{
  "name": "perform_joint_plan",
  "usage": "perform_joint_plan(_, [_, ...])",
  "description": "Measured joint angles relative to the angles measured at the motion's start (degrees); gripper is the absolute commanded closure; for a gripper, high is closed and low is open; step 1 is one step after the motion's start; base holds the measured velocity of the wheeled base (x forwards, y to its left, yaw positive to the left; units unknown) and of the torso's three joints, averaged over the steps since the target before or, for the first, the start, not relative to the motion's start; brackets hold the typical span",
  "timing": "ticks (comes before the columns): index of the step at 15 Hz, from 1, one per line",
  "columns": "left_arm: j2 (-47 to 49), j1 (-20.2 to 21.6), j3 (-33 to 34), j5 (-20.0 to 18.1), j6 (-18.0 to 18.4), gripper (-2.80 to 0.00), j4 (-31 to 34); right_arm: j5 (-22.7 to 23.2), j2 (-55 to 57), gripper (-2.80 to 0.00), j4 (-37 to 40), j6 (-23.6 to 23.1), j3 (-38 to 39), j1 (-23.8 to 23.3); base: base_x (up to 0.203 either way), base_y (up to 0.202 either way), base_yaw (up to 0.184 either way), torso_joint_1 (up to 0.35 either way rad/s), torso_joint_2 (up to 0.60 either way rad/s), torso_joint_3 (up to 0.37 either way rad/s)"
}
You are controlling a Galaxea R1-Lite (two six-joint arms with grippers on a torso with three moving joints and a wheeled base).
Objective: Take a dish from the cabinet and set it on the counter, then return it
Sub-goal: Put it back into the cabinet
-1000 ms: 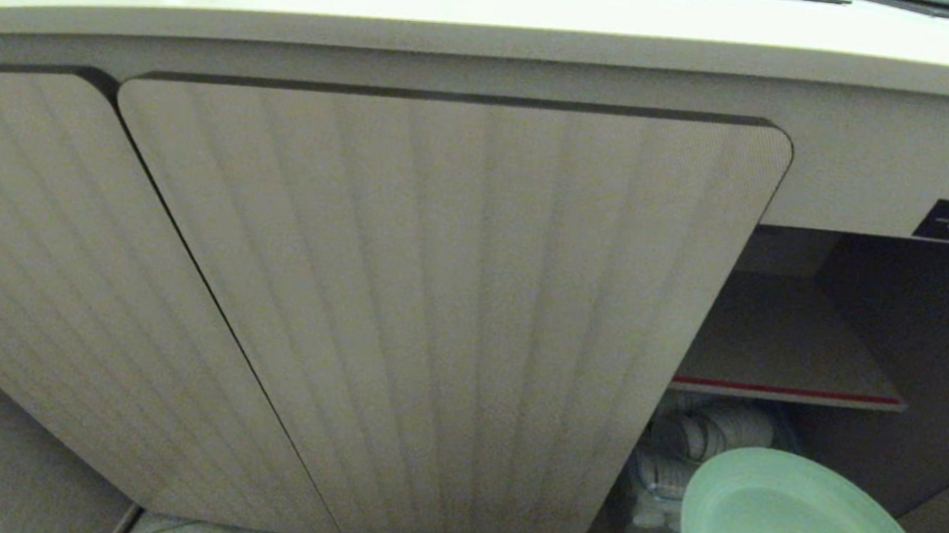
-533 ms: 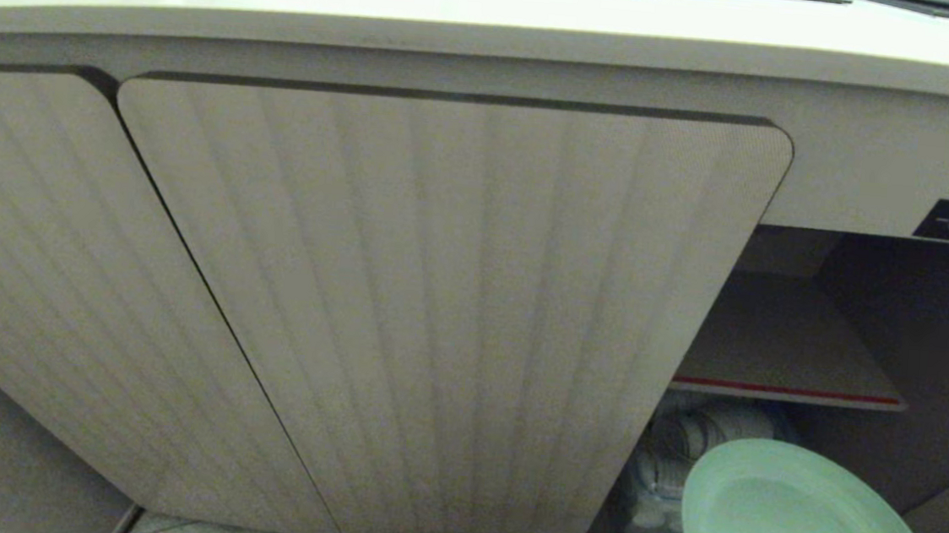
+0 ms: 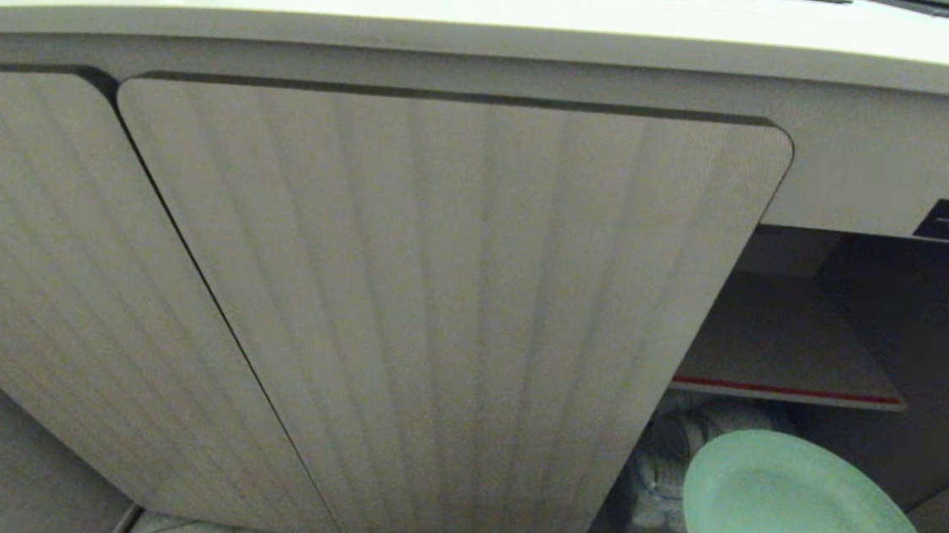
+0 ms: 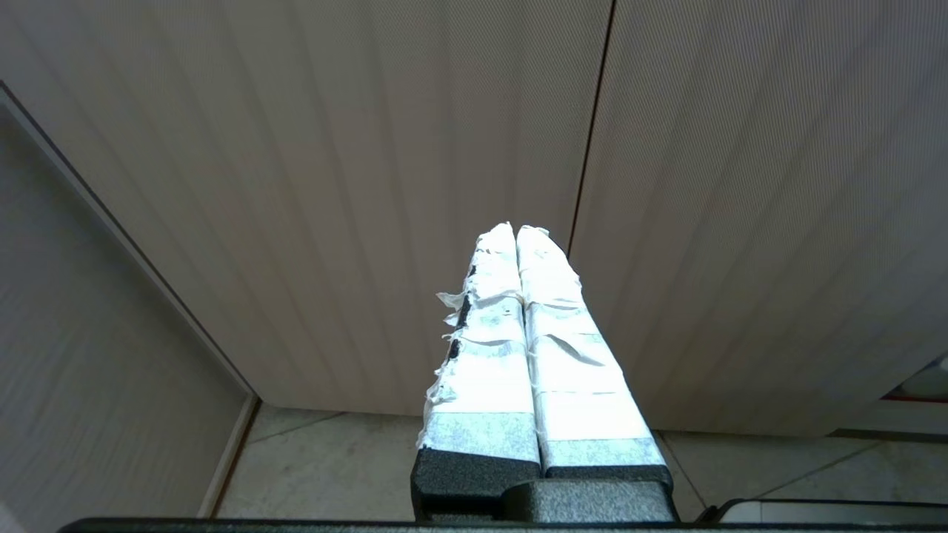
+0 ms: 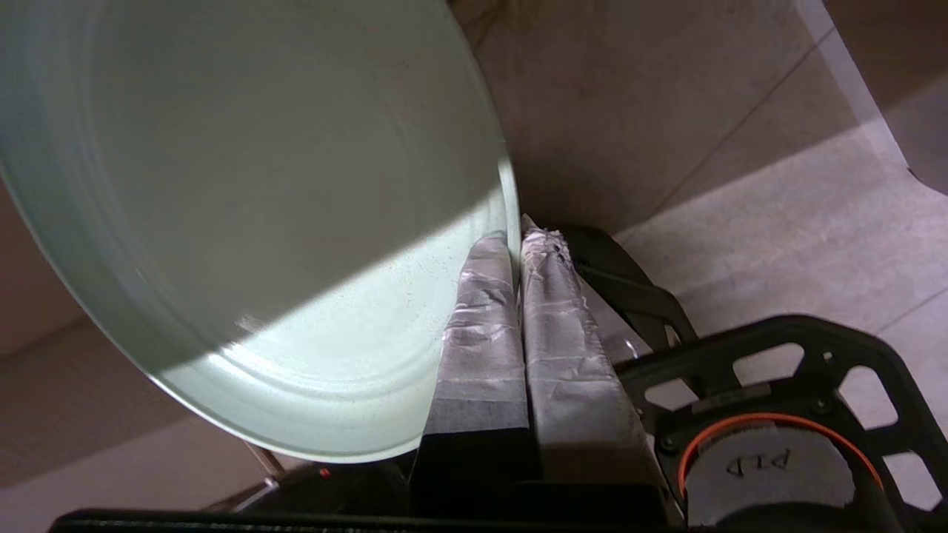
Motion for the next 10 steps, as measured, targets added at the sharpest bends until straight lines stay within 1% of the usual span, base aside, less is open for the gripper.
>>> perform_joint_plan(5, [0.0, 0.0, 0.0, -0.02, 0.02, 0.0, 0.0, -0.02, 3.33, 0.0, -4.24, 0.0, -0.56, -2.75, 0.0, 0.0, 0.0, 0.0, 0.0, 0.0])
perform_joint_plan(10, [0.0, 0.0, 0.0, 0.0, 0.02, 0.0, 0.0, -0.02, 6.91, 0.0, -6.21, 0.45, -2.38, -3.64, 0.0, 0.0, 0.0, 0.0, 0.0, 0.0])
